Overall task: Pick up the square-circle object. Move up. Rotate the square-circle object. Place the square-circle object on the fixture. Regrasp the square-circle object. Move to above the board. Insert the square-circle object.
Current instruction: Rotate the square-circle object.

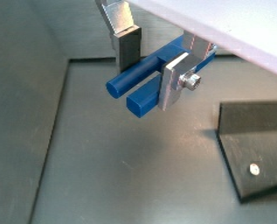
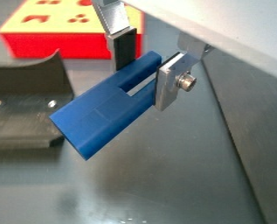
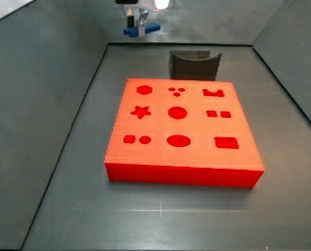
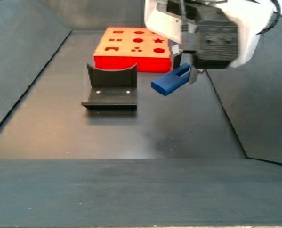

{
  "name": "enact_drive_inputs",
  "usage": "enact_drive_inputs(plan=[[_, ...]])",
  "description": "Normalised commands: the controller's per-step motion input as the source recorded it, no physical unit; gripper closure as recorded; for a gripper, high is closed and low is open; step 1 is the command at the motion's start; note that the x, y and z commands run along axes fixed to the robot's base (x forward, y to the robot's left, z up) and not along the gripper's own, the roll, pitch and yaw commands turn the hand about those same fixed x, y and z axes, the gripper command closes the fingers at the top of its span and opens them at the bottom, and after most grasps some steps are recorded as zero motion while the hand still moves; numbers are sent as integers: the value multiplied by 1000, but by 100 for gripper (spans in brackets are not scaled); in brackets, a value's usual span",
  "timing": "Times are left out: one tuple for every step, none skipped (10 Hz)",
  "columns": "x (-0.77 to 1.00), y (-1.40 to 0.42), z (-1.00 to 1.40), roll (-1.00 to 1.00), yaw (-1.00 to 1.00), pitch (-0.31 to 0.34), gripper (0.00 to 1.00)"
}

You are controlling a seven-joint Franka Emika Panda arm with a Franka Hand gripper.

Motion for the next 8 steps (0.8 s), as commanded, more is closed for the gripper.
enact_drive_inputs(plan=[[29, 16, -24, -3, -1000, -5, 100], [28, 16, -24, -3, -1000, -5, 100], [28, 16, -24, -3, -1000, -5, 100], [28, 16, -24, -3, -1000, -6, 100], [28, 16, -24, -3, -1000, -6, 100], [28, 16, -24, -3, -1000, -6, 100], [28, 16, -24, -3, -1000, -6, 100], [28, 16, -24, -3, -1000, -6, 100]])
